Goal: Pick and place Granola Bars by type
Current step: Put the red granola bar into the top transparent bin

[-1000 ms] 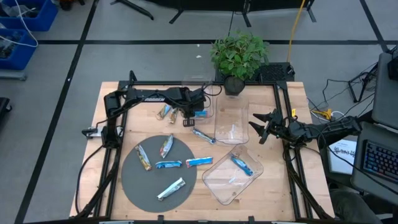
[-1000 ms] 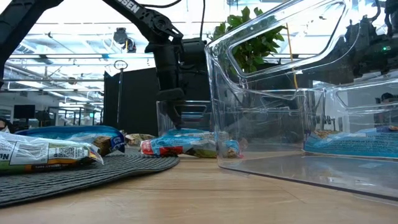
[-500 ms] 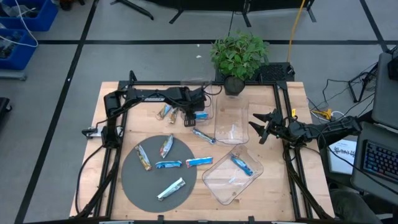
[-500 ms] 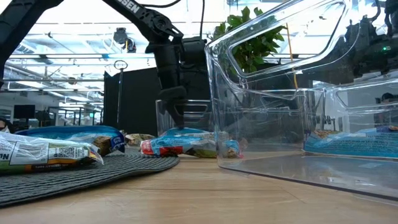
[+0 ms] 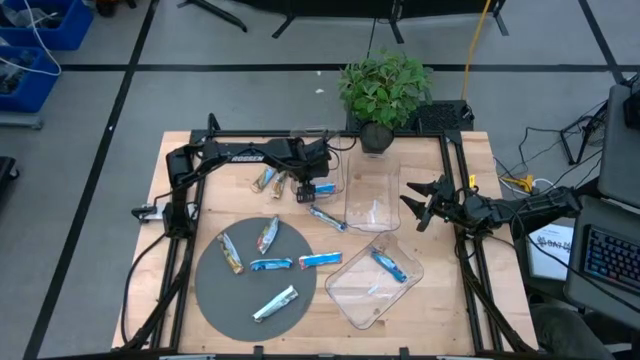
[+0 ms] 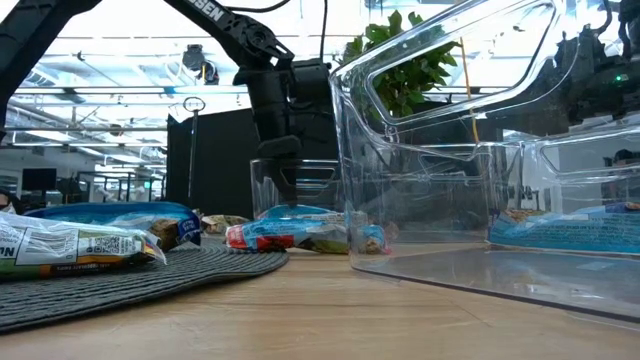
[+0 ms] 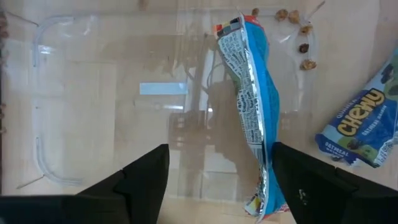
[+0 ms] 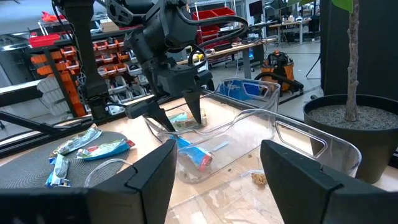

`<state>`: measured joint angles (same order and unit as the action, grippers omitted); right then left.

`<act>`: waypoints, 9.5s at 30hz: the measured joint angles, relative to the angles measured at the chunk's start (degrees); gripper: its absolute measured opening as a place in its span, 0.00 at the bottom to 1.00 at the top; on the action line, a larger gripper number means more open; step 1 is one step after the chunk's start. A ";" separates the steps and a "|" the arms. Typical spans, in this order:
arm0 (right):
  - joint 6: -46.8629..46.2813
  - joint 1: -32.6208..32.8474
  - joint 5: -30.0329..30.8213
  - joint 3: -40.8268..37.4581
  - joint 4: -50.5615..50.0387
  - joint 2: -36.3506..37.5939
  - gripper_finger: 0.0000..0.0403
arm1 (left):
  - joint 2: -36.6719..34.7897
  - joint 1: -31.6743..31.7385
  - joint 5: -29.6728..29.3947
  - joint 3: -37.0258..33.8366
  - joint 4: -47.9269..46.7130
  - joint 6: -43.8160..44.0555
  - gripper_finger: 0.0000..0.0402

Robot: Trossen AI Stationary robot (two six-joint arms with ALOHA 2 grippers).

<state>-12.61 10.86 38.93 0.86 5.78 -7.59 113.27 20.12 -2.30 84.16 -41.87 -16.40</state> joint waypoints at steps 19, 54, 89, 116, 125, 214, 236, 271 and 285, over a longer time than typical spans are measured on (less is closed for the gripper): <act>-0.01 0.01 0.01 0.00 0.00 -0.01 0.56 | 0.07 1.31 -5.86 23.00 -22.47 -2.54 0.79; 0.00 0.00 0.01 0.00 -0.02 -0.01 0.56 | -9.34 -5.35 0.37 48.61 -48.13 10.48 0.68; 0.01 0.01 -0.01 -0.02 -0.02 0.01 0.56 | -17.86 -28.02 3.77 24.63 -41.57 20.48 0.69; -0.01 0.00 0.01 -0.01 -0.01 -0.01 0.56 | -17.84 -31.73 2.28 -9.65 -4.50 33.25 0.69; 0.01 0.01 0.01 -0.02 -0.02 -0.01 0.56 | -17.29 -30.60 1.67 -15.74 2.85 33.14 0.69; 0.01 0.01 -0.01 0.00 0.00 -0.38 0.56 | 3.85 -28.76 7.37 -6.45 15.65 29.18 0.69; 0.01 -0.01 0.01 0.00 0.00 -0.38 0.56 | 3.85 -28.89 7.21 -6.47 15.56 29.64 0.69; -0.01 0.00 0.01 -0.01 0.00 -0.38 0.56 | 3.85 -28.58 6.80 -6.54 15.47 33.23 0.03; 0.01 -0.01 0.01 0.00 0.00 -0.36 0.56 | -8.25 -26.56 1.75 -6.54 4.44 33.23 0.02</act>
<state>-12.61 10.86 38.94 0.86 5.78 -7.94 105.02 -6.44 -0.56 77.62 -37.43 16.83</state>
